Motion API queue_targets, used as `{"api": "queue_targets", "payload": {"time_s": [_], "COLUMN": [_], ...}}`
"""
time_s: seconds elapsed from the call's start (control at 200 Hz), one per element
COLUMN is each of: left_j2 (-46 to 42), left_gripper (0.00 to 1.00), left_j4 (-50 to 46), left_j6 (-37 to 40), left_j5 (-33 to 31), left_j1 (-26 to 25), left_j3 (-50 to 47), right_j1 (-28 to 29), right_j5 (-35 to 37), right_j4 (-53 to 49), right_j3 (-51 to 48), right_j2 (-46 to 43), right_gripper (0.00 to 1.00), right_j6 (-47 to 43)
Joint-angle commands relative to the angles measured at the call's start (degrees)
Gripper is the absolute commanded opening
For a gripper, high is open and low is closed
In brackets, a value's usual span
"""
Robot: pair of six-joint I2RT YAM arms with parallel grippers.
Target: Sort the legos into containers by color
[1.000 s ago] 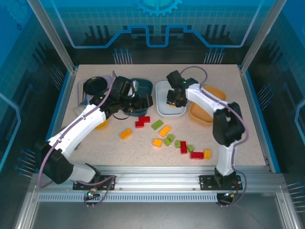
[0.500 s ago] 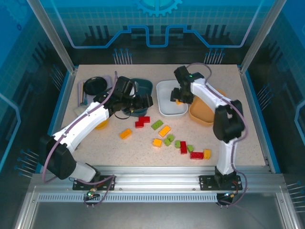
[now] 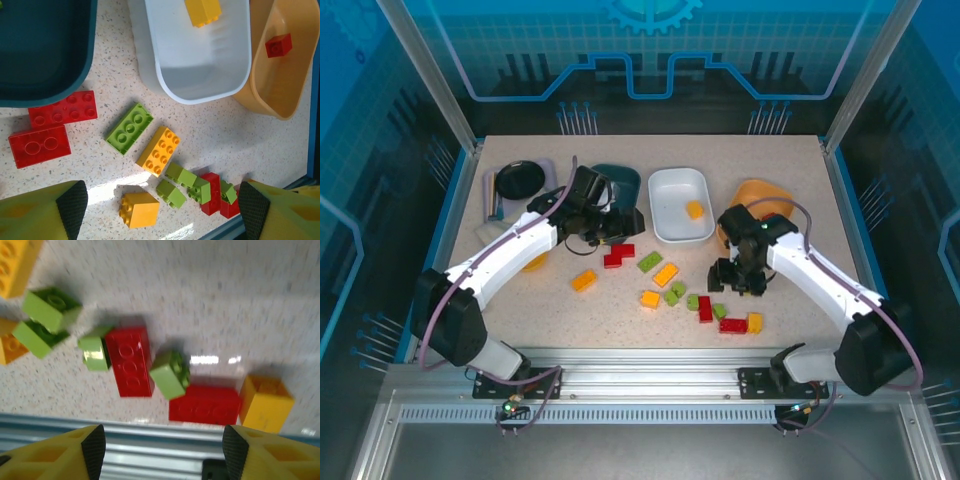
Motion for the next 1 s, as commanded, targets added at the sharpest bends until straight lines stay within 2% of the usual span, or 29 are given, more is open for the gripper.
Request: {"api": "queue_targets", "payload": {"time_s": [0.0, 0.175, 0.365, 0.495, 0.72, 0.995], "left_j2": [-0.3, -2.9, -6.3, -7.8, -8.7, -8.9], "left_gripper": [0.82, 0.82, 0.83, 0.83, 0.82, 0.82], "left_j4": [-2.1, -4.2, -2.8, -1.6, 0.1, -0.1], "left_j6": [2.9, 5.0, 5.1, 5.2, 4.3, 4.3], "left_j5": [3.0, 4.6, 5.2, 5.1, 5.3, 5.4], "left_j1": [-0.7, -2.0, -3.4, -3.9, -4.0, -4.0], "left_j3": [0.3, -2.0, -5.6, -6.7, -7.6, -7.4], "right_j1": [0.2, -0.2, 0.5, 1.2, 0.7, -0.8], "right_j5": [-3.9, 2.5, 0.3, 2.9, 2.2, 1.7], "right_j4": [-1.0, -4.5, 2.1, 6.0, 10.7, 18.9], "right_j3": [-2.5, -4.3, -15.2, -19.1, -23.7, -25.9], "right_j2": [-2.1, -5.6, -14.6, -18.7, -18.1, -11.9], "right_gripper": [0.65, 0.71, 0.74, 0.76, 0.77, 0.75], "right_j6": [12.4, 28.2, 53.2, 65.8, 74.9, 75.9]}}
